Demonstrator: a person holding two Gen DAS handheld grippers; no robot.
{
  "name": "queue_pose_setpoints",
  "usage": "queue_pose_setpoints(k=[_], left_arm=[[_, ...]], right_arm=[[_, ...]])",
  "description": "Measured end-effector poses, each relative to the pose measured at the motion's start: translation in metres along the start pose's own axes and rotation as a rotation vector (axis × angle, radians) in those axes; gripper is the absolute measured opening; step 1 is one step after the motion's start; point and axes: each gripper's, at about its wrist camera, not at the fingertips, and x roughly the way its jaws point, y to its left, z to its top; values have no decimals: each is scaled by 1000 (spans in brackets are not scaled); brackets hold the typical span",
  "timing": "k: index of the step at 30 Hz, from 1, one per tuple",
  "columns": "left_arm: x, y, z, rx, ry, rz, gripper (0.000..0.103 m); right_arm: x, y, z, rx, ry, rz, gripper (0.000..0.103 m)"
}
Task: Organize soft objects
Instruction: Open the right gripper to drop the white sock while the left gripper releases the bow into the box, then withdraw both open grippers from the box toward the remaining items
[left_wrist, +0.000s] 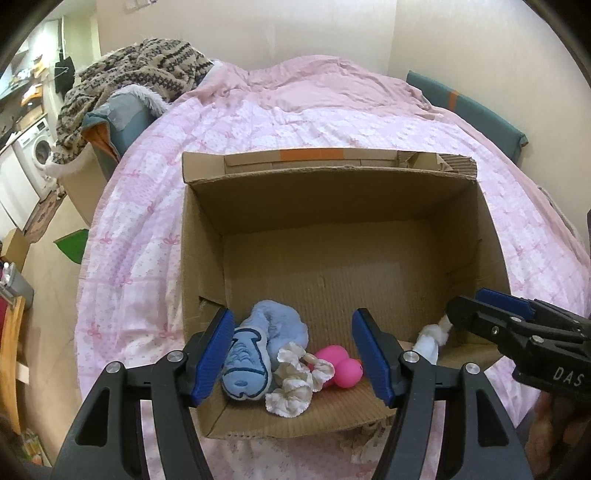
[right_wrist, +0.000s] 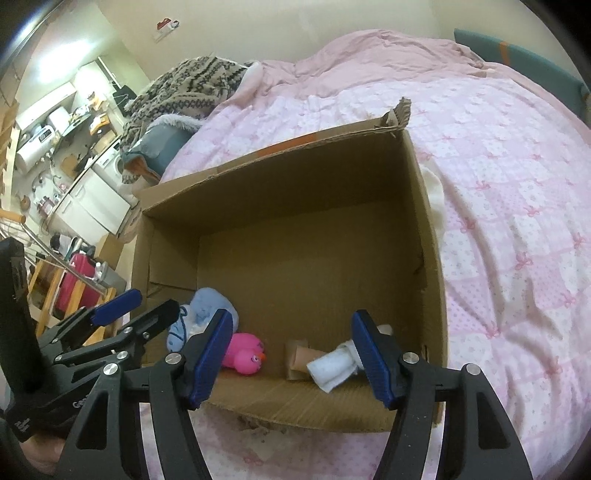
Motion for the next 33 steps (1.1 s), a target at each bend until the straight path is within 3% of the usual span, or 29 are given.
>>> queue_pose_setpoints(k=[7, 16, 33], left_arm=[[-19, 9, -3, -10, -29, 15, 67], [-35, 20, -22, -63, 1, 6, 69], [-47, 42, -48, -153, 78, 36, 69]], right_arm=[[-13, -3, -5, 20, -15, -10, 70], [-29, 0, -17, 16, -29, -19, 70], [-26, 6, -56, 71, 63, -11, 70]])
